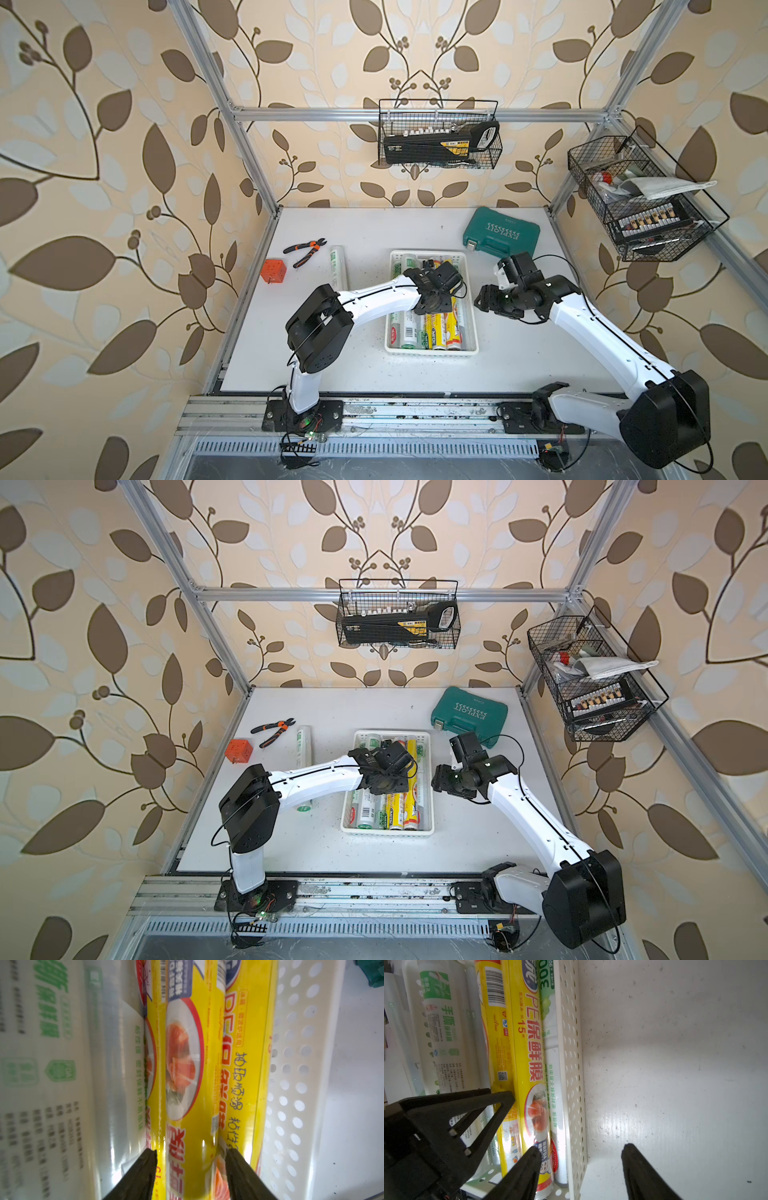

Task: Put the plastic wrap into the basket
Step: Place the plastic wrap in the basket.

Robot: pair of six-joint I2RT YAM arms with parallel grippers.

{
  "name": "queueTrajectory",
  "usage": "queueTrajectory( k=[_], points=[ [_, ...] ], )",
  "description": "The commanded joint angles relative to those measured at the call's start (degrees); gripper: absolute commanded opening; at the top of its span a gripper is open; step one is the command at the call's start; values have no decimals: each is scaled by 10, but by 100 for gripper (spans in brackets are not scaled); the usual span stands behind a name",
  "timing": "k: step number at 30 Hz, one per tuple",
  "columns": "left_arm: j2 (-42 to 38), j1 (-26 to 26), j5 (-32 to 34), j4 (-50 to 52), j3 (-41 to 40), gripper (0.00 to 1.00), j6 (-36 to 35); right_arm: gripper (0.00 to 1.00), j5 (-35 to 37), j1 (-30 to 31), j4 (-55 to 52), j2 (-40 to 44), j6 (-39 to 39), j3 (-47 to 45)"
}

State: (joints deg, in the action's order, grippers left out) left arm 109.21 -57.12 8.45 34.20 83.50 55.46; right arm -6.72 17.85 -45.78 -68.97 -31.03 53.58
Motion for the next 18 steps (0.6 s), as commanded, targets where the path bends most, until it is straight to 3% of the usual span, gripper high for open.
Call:
queueTrajectory(
  k=[1, 11, 18],
  points=[
    [-5, -6, 21, 25, 33, 62, -9, 65, -7, -4, 5, 2, 9, -7],
    [-51, -6, 87, 95, 80, 77, -60, 66, -20, -5, -4, 9, 29, 31],
    [-109, 0, 180, 153, 99, 93, -99, 77, -5, -5, -23, 36, 45, 48]
  ],
)
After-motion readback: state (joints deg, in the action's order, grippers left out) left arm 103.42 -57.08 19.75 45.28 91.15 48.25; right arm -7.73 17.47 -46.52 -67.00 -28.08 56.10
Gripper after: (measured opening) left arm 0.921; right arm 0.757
